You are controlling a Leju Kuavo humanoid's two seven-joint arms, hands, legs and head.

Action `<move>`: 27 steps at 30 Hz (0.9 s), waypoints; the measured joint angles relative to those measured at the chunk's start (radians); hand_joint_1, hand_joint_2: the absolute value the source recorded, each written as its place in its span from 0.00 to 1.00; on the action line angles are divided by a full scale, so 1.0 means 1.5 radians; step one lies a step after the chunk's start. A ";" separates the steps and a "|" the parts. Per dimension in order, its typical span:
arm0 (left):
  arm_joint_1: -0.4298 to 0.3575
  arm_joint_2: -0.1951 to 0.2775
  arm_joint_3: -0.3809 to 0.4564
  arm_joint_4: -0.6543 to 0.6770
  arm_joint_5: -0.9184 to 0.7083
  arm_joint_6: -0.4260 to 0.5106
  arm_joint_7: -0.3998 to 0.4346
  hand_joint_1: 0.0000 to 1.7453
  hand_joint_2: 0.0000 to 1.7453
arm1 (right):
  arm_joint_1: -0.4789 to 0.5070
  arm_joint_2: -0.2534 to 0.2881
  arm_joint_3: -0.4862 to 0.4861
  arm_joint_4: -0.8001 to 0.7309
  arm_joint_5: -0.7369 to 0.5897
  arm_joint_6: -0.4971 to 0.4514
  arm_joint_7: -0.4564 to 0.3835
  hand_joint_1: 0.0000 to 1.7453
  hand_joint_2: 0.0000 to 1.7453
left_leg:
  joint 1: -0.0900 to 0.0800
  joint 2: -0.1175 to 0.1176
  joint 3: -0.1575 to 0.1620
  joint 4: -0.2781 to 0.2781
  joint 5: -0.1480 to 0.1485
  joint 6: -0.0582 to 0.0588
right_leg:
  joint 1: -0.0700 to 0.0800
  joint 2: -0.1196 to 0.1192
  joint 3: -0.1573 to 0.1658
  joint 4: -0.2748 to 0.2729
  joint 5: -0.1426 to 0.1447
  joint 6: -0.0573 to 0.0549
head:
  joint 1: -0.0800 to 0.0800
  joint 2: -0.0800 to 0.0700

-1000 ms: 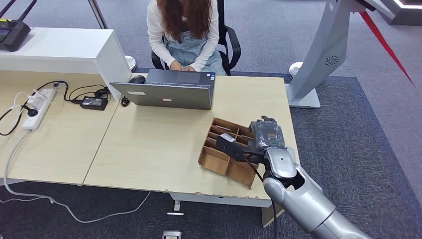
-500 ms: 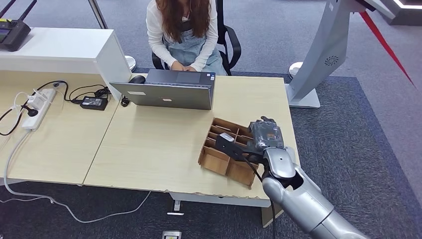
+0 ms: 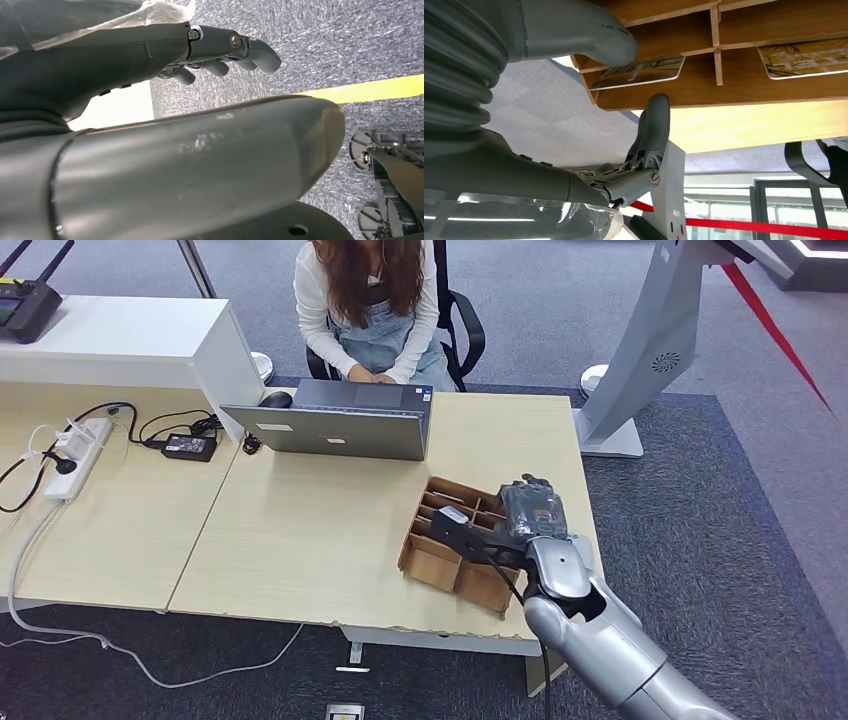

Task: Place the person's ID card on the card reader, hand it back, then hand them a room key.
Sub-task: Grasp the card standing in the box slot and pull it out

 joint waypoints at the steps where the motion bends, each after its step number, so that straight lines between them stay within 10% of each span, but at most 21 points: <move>1: 0.000 0.000 0.000 0.000 0.001 0.001 0.000 0.00 0.00 | 0.000 0.001 0.000 0.001 0.000 -0.001 0.000 0.56 1.00 | 0.000 0.000 0.000 0.000 0.000 0.000 | 0.000 0.000 0.000 0.000 0.000 0.000 | 0.000 0.000; 14: 0.000 0.000 0.000 0.000 0.003 0.004 0.002 0.00 0.00 | 0.009 0.007 -0.001 0.018 -0.007 -0.010 -0.013 0.56 1.00 | 0.000 0.000 0.000 0.000 0.000 0.000 | 0.000 0.000 0.000 0.000 0.000 0.000 | 0.000 0.000; 18: 0.000 0.000 0.000 0.000 0.002 0.004 0.002 0.00 0.00 | 0.011 0.005 -0.003 0.021 -0.009 -0.013 -0.016 0.84 1.00 | 0.000 0.000 0.000 0.000 0.000 0.000 | 0.000 0.000 0.000 0.000 0.000 0.000 | 0.000 0.000; 27: 0.000 0.000 0.000 0.000 0.002 0.005 0.002 0.00 0.00 | 0.010 0.004 -0.004 0.029 -0.010 -0.013 -0.018 0.90 1.00 | 0.000 0.000 0.000 0.000 0.000 0.000 | 0.000 0.000 0.000 0.000 0.000 0.000 | 0.000 0.000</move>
